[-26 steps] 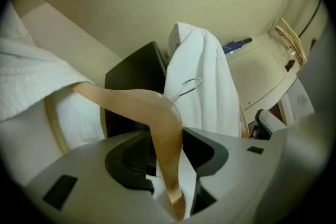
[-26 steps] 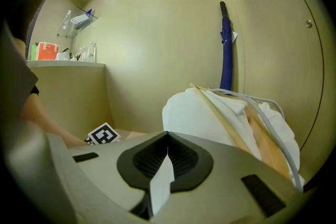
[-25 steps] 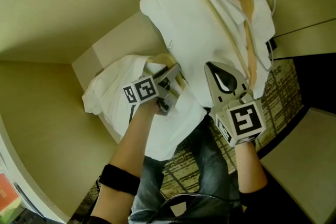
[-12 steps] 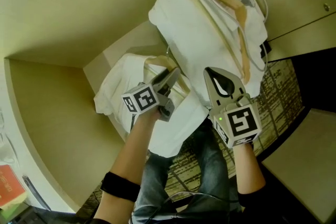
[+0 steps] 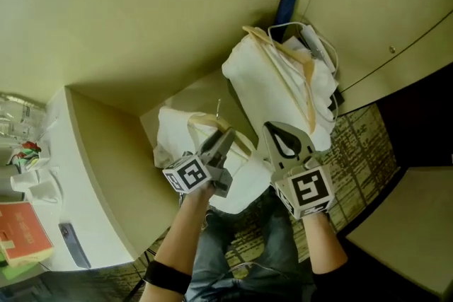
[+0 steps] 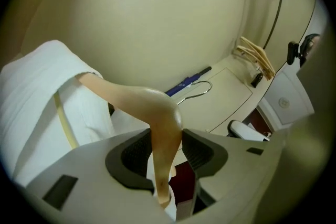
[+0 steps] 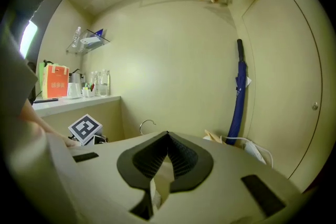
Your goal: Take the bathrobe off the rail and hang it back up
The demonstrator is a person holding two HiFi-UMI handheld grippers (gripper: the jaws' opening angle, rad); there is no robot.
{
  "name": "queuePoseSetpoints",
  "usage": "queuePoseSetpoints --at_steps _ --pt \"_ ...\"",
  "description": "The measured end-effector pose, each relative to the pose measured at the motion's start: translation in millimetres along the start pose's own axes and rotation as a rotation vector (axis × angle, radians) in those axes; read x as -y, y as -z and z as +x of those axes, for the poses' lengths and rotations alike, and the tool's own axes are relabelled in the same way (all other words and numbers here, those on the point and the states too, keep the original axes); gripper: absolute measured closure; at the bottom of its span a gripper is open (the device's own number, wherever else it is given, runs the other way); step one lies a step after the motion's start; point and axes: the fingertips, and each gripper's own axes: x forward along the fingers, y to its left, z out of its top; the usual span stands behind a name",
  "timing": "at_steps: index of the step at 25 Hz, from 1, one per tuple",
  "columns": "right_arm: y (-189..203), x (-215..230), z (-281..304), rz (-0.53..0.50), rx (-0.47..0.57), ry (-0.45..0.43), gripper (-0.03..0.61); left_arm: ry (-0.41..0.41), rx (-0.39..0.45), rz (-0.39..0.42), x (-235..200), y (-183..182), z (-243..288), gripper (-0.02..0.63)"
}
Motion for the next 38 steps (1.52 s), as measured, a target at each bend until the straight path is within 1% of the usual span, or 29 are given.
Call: queuePoseSetpoints --at_steps 3,7,12,16,19,22,27,32,34,38 --pt "-42 -20 -15 -0.024 0.031 -0.011 0.555 0.028 0.065 0.006 38 -25 -30 0.437" --pt "-93 -44 -34 -0.059 0.068 -0.017 0.555 0.085 0.148 0.04 97 -62 -56 0.44" --pt "-161 -66 -62 -0.114 0.143 -0.02 0.554 0.2 0.219 0.044 174 -102 -64 0.44" --pt "-214 -74 -85 -0.164 0.211 -0.013 0.554 0.272 0.281 0.076 235 -140 -67 0.442" --pt "-249 -75 -101 -0.199 0.258 0.003 0.555 0.338 0.307 0.106 284 -168 -65 0.443" --pt "-279 -73 -116 -0.234 0.301 0.024 0.555 0.386 0.312 0.148 328 -187 -59 0.443" --pt "-328 -61 -132 -0.25 0.373 0.034 0.555 0.439 0.349 0.221 393 -230 -51 0.443" --pt "-375 -58 -149 -0.276 0.432 0.043 0.555 0.506 0.397 0.287 465 -275 -64 0.442" --pt "-399 -61 -157 -0.285 0.463 0.044 0.555 0.532 0.412 0.31 495 -292 -68 0.442" --pt "-454 -68 -176 -0.322 0.535 0.056 0.555 0.551 0.431 0.354 544 -322 -72 0.442"
